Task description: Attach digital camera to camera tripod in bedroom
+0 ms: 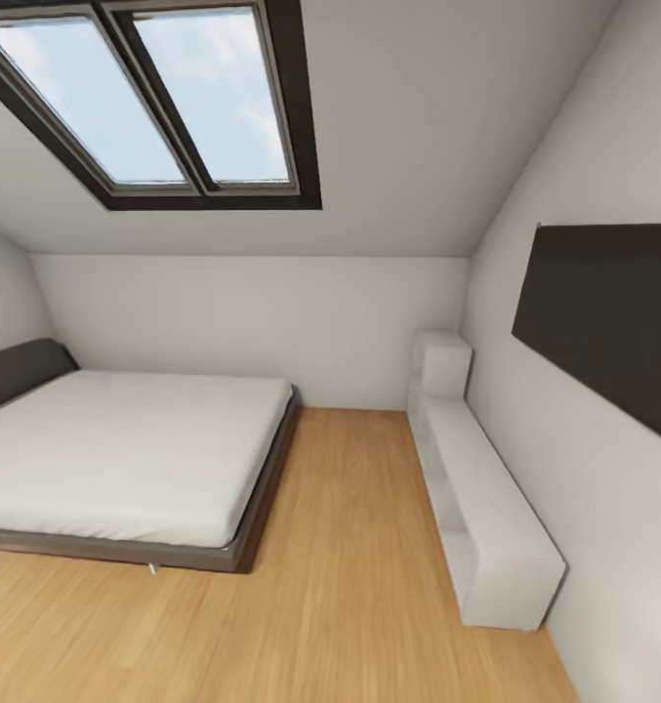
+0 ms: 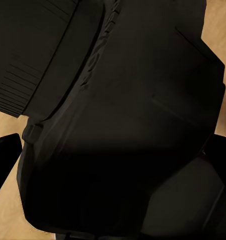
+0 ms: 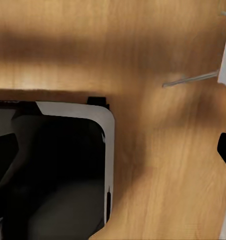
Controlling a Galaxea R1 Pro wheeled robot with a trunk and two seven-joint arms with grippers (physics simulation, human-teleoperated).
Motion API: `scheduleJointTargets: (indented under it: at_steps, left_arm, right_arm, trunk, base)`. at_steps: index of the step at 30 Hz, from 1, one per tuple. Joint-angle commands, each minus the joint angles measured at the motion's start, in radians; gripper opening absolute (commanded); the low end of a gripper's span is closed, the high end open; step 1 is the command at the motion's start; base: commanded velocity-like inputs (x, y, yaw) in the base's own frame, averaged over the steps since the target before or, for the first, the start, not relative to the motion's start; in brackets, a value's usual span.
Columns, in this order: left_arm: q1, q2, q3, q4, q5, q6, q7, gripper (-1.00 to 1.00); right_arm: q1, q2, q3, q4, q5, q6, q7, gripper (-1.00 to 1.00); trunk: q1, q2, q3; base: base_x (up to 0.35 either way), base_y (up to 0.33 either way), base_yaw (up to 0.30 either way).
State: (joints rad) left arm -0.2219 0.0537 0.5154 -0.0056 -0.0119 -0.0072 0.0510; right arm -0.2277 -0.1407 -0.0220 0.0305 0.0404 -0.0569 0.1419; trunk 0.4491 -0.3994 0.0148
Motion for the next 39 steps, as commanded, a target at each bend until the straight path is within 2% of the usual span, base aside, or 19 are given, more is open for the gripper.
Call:
scheduleJointTargets:
  at_steps: [1, 8, 24, 33, 39]
  left_arm:
    - [-0.001, 0.000, 0.002, 0.001, -0.001, -0.001, 0.003, -1.00]
    - [-0.001, 0.000, 0.002, 0.001, -0.003, -0.004, 0.003, -1.00]
    - [-0.001, 0.000, 0.012, -0.001, 0.007, -0.005, 0.006, -1.00]
    - [-0.001, 0.000, 0.019, -0.002, 0.075, 0.001, 0.010, -1.00]
    - [-0.001, 0.000, 0.016, -0.002, 0.101, -0.002, 0.007, -1.00]
  right_arm:
    - [-0.001, 0.000, -0.003, 0.003, 0.004, -0.006, 0.003, 1.00]
    - [-0.001, -0.001, -0.003, 0.003, 0.004, -0.006, 0.002, 1.00]
    - [-0.001, 0.000, -0.002, 0.002, 0.005, -0.007, -0.002, 1.00]
    - [-0.001, -0.008, 0.002, 0.000, 0.010, -0.006, -0.007, 1.00]
    - [-0.001, -0.004, 0.003, -0.006, 0.015, -0.007, -0.011, 1.00]
  trunk:
    - [0.001, -0.001, 0.000]
    - [0.001, -0.001, 0.000]
    - [0.001, -0.001, 0.000]
    - [0.001, -0.001, 0.000]
    - [0.001, -0.001, 0.000]
  base:
    - [0.328, -0.035, 0.263]
    - [0.203, -0.057, 0.272]
    - [0.010, -0.003, 0.277]
    - [0.000, 0.000, 0.278]
    - [0.000, 0.000, 0.278]
